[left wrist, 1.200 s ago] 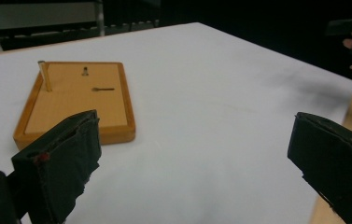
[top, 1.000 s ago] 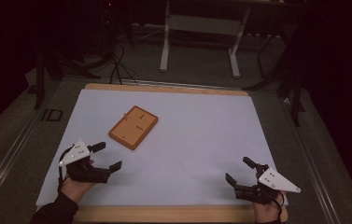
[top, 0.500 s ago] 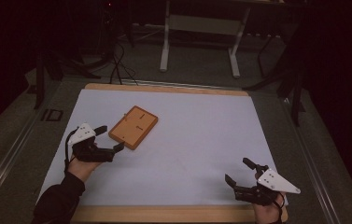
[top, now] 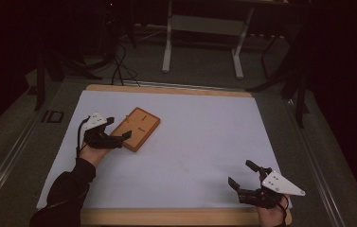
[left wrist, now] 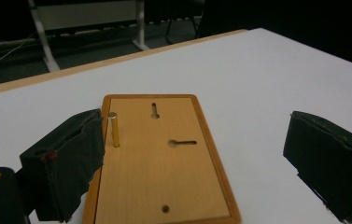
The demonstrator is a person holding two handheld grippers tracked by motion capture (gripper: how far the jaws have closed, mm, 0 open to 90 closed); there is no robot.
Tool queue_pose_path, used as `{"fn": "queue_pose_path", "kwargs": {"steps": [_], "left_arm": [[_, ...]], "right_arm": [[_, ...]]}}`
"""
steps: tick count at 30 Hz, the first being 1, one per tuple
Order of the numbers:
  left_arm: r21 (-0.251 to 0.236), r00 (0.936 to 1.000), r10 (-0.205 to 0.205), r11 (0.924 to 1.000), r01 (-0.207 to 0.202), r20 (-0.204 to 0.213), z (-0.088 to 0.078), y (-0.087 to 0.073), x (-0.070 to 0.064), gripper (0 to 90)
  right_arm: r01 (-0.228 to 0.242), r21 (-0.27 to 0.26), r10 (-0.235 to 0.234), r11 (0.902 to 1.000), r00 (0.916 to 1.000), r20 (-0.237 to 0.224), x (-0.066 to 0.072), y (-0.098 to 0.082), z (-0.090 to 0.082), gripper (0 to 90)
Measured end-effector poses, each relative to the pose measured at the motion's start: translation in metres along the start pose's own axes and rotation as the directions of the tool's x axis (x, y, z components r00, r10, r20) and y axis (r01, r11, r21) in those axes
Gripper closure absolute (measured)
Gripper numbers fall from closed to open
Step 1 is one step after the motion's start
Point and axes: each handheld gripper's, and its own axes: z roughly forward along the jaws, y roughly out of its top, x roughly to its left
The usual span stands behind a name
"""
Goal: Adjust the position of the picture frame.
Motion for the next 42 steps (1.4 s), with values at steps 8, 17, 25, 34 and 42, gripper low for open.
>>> {"fn": "queue_pose_path", "kwargs": {"steps": [8,17,25,34,42], "left_arm": [[0.03,0.9997,-0.001,0.9995,0.002,-0.026,0.027,-0.002,0.01,12.2],[0.099,0.9933,-0.017,0.9947,0.028,-0.115,0.054,-0.007,0.025,29.5],[0.127,0.9869,-0.016,0.9912,0.037,-0.16,0.067,-0.013,0.033,54.3],[0.136,0.9852,-0.016,0.9899,0.04,-0.17,0.071,-0.012,0.035,69.2],[0.135,0.9811,0.0,0.9905,0.026,-0.194,0.076,-0.015,0.035,80.6]], "right_arm": [[-0.001,0.028,0.001,0.9996,1.0,0.001,0.001,-0.002,0.003,11.4],[-0.029,0.012,0.028,0.9995,0.9993,0.025,0.004,0.0,0.006,10.8],[-0.038,0.02,0.038,0.9991,0.9992,0.015,0.004,-0.001,0.006,13.0],[-0.041,0.038,0.041,0.9984,0.9991,0.004,0.004,-0.003,0.008,13.1],[-0.066,0.037,0.066,0.9971,0.9978,0.001,0.001,-0.003,0.008,13.1]]}}
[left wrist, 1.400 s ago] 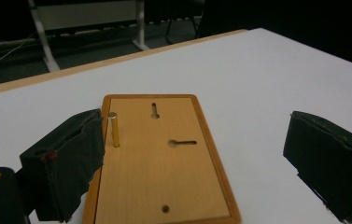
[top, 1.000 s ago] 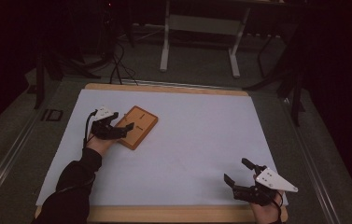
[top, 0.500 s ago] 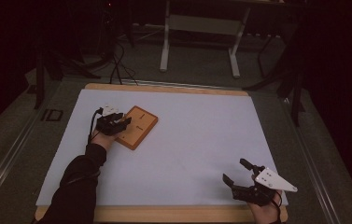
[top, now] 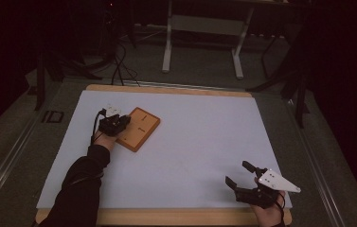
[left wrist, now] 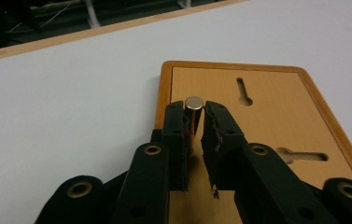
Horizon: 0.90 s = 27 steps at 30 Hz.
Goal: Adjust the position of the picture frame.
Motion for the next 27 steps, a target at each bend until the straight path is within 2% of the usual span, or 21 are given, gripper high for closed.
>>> {"fn": "queue_pose_path", "kwargs": {"steps": [6,13,19,21,23,27], "left_arm": [[0.008,0.9998,-0.008,0.9999,0.008,-0.02,0.004,0.0,-0.001,84.2],[0.024,0.9999,-0.009,0.9997,0.009,-0.014,0.002,0.002,-0.001,85.2],[0.016,0.9997,0.02,0.9997,-0.02,-0.012,-0.001,0.003,-0.003,85.2],[0.007,0.9985,0.054,0.9985,-0.054,-0.006,-0.005,0.005,-0.007,85.2],[0.006,0.9978,0.066,0.9978,-0.066,0.004,-0.007,0.005,-0.009,85.2],[-0.005,0.9977,0.064,0.9979,-0.064,0.023,-0.011,0.007,-0.013,85.2]], "right_arm": [[0.002,0.005,-0.002,1.0,1.0,-0.001,0.0,0.0,0.001,13.1],[-0.004,0.006,0.004,1.0,1.0,0.0,-0.001,0.0,0.001,13.1],[-0.012,0.003,0.012,0.9999,0.9999,0.001,-0.001,0.0,0.0,13.1],[-0.013,0.001,0.013,0.9999,0.9999,0.002,-0.001,0.0,0.0,13.2],[-0.014,0.001,0.014,0.9999,0.9999,-0.001,-0.001,0.0,0.0,13.2],[-0.012,0.003,0.012,0.9999,0.9999,-0.002,0.0,0.0,0.0,13.3]]}}
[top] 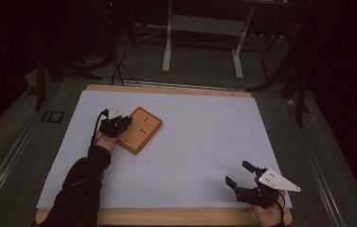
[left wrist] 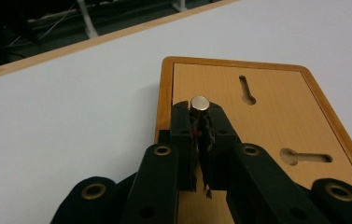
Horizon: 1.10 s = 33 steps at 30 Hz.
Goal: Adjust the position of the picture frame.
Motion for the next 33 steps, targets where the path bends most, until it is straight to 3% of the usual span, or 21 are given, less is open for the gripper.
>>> {"fn": "queue_pose_path", "kwargs": {"steps": [10,19,23,29,33], "left_arm": [[-0.031,0.9947,0.063,0.9977,-0.06,0.081,-0.017,0.019,-0.024,85.2],[-0.059,0.974,0.13,0.9909,-0.121,0.186,-0.023,0.042,-0.058,85.2],[-0.067,0.9622,0.158,0.9869,-0.147,0.222,-0.02,0.046,-0.071,85.2],[-0.087,0.9391,0.188,0.9816,-0.17,0.288,-0.015,0.052,-0.09,85.1],[-0.094,0.9189,0.212,0.977,-0.191,0.333,-0.01,0.054,-0.103,85.1]], "right_arm": [[-0.007,-0.003,0.007,1.0,1.0,-0.002,0.0,0.0,0.0,13.3],[-0.007,-0.004,0.007,1.0,1.0,-0.005,0.0,0.001,0.0,13.4],[-0.009,-0.008,0.009,0.9999,0.9999,-0.004,0.0,0.001,-0.001,13.3],[-0.007,-0.013,0.007,0.9999,1.0,-0.002,-0.001,0.002,-0.003,13.4],[-0.008,-0.019,0.008,0.9998,1.0,-0.003,-0.001,0.002,-0.004,13.4]]}}
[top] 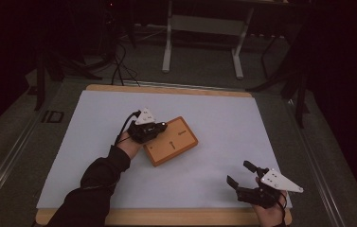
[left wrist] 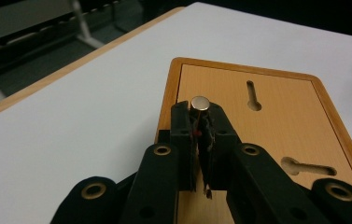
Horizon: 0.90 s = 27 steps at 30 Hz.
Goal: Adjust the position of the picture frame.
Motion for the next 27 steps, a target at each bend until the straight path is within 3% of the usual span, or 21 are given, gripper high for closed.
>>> {"fn": "queue_pose_path", "kwargs": {"steps": [8,16,27], "left_arm": [[0.015,0.9956,0.032,0.9993,-0.033,0.088,0.025,0.004,-0.023,85.0],[0.028,0.9814,0.067,0.9969,-0.074,0.18,0.05,0.004,-0.039,85.0],[0.043,0.9659,0.088,0.9939,-0.102,0.244,0.079,0.003,-0.048,84.8]], "right_arm": [[0.0,0.005,0.0,1.0,1.0,-0.002,0.0,0.0,0.0,13.4],[-0.005,0.002,0.005,1.0,1.0,-0.003,-0.001,-0.001,-0.001,13.4],[-0.008,-0.001,0.008,1.0,0.9999,-0.007,-0.001,-0.001,-0.001,13.5]]}}
